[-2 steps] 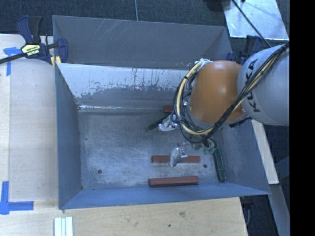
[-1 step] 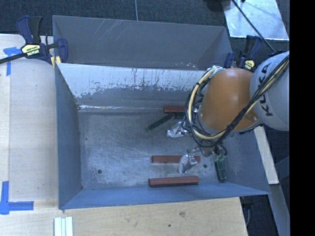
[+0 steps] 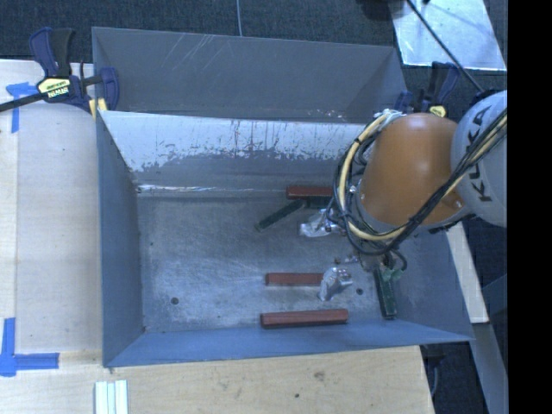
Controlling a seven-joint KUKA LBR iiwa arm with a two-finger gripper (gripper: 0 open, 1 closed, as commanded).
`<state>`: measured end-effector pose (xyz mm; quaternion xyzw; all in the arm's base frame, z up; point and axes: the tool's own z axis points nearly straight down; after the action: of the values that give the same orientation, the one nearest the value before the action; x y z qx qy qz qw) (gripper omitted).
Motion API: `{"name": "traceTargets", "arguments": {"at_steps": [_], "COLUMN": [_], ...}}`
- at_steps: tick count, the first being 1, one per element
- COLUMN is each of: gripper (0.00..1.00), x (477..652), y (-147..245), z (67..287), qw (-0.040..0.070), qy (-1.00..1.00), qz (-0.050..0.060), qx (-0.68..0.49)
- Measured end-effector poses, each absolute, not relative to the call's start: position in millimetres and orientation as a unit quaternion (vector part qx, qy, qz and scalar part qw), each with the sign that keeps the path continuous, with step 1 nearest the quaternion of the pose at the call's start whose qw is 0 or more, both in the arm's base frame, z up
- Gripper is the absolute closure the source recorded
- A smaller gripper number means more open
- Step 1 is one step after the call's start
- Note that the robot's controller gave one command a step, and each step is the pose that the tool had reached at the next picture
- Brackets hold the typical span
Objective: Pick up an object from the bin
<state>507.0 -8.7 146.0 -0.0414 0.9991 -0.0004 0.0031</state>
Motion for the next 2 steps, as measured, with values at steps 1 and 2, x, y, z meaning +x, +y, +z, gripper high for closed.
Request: {"name": "traceTargets", "arguments": {"at_steps": [1, 2], "gripper": [0.0, 1.0], "x": [500.7, 506.4], "y": [-7.6, -7.4], "z": [74.9, 78.5], "qw": [0.004, 0.018], "qy": [1.0, 1.0], "qz": [0.0, 0.0], "qx": [-0.013, -0.013]}}
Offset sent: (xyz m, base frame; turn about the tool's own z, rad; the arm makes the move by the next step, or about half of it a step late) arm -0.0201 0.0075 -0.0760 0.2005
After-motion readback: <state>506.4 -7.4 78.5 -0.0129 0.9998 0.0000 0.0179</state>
